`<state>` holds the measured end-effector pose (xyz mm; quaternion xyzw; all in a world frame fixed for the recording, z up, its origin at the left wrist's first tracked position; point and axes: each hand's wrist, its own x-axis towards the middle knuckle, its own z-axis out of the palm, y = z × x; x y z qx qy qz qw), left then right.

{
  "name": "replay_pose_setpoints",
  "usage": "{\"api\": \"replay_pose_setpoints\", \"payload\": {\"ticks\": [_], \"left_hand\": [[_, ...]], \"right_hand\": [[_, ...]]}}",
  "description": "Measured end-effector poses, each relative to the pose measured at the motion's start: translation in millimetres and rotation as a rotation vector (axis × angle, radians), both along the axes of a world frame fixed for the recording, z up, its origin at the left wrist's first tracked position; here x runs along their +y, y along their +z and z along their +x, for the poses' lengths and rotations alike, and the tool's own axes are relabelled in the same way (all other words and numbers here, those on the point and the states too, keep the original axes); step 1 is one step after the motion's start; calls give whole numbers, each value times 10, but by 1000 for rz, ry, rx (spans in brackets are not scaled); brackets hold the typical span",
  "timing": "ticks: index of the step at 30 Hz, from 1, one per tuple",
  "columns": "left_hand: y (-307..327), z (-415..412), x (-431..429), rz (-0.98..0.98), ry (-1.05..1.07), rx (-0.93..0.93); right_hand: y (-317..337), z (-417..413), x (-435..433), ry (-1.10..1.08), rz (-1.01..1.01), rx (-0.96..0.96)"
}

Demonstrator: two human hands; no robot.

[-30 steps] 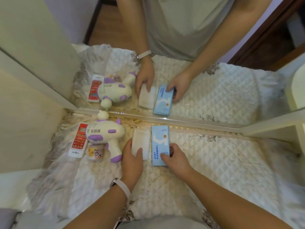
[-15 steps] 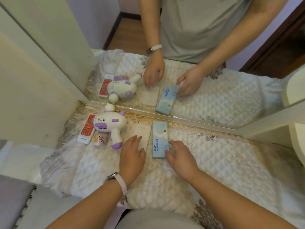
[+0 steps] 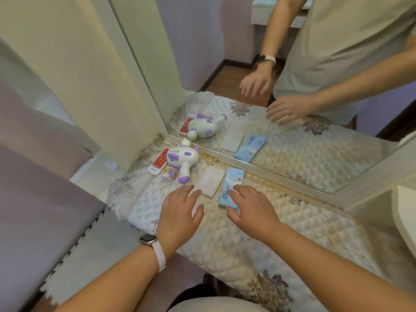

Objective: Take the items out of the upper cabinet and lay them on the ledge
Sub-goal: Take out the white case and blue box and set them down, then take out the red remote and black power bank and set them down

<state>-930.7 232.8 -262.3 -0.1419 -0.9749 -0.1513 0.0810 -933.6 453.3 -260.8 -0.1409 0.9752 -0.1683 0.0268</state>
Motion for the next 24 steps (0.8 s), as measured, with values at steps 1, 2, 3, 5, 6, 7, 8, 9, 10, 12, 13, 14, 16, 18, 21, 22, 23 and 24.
{"api": "replay_pose_setpoints", "payload": {"ticks": [1,2,3,5,6,7,8,9,10,12,13,14,16,18,21,22,23,24], "left_hand": [[40,90,-44,-8,-2,18],[80,184,-92,-16,3,25],[120,279,-143,-25,15,23],[206,481,-259,-54,49,12],[252,582,-329,-73,67,9],[296,678,-403,-91,85,10],[340,771,-483,-107,109,9],[385,862,-562,-122,136,6],[429,959,-643,-132,167,7],[506,1158,-810,-147,222,28],[545,1260,-896,-155,249,45],[585,1361,-988,-162,276,60],[671,1569,-1180,-180,339,69],[766,1801,-1398,-215,421,52],[912,2221,-1761,-225,526,66],[946,2383,-1895,-219,549,77],[972,2558,-2038,-214,572,92],[993,2738,-2183,-208,597,110]], "right_hand": [[25,13,-34,37,4,20],[56,27,-79,75,9,32],[88,43,-135,113,12,45],[153,89,-272,186,15,72],[196,115,-352,223,11,86],[237,141,-439,260,4,100],[284,166,-533,298,-4,108],[328,191,-630,337,-11,119],[373,222,-729,375,-12,131],[457,296,-930,445,-14,161],[501,339,-1037,479,-16,175],[547,386,-1149,512,-14,186],[648,498,-1389,572,-10,217],[746,638,-1658,629,-15,258],[878,906,-2121,722,-15,311],[921,1016,-2294,752,-14,318],[963,1137,-2477,779,-14,324],[1008,1268,-2663,802,-15,328]]}}
